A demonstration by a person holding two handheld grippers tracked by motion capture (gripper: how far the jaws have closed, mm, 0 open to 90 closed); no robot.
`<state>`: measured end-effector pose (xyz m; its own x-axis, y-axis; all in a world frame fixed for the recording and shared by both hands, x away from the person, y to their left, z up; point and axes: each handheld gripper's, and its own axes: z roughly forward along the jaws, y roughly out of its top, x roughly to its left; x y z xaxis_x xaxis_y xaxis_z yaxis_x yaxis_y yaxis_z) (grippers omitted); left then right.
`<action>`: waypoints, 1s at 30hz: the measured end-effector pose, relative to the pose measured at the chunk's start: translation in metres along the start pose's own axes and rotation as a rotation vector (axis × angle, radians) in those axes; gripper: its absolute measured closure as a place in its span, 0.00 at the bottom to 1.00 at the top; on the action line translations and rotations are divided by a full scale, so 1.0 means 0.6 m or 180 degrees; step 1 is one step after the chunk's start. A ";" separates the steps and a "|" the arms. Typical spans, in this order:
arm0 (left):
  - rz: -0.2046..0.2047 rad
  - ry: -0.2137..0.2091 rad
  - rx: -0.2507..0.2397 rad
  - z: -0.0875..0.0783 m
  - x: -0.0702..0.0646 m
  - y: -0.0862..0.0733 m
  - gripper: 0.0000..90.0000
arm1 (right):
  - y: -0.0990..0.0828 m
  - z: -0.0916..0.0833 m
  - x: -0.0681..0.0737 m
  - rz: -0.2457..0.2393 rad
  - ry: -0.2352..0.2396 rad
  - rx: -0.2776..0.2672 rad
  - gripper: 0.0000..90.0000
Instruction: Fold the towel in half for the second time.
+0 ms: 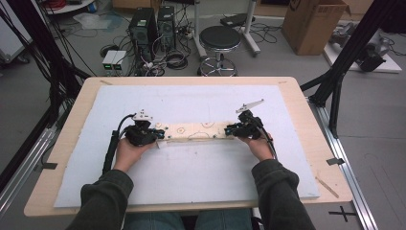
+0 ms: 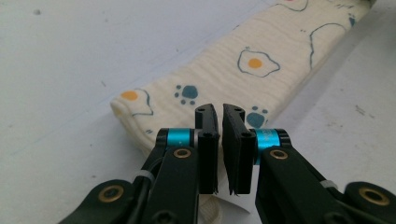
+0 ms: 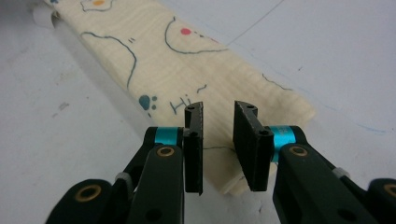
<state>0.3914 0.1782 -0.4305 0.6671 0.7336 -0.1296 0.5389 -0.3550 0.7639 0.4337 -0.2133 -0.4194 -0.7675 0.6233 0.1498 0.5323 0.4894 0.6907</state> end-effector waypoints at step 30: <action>0.0017 0.0049 -0.0003 0.008 -0.002 -0.010 0.83 | -0.023 0.014 0.000 0.0016 -0.0086 -0.0038 0.73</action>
<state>0.3902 0.1765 -0.4379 0.6619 0.7406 -0.1156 0.5348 -0.3585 0.7651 0.4292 -0.2150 -0.4348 -0.7548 0.6421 0.1342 0.5317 0.4791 0.6984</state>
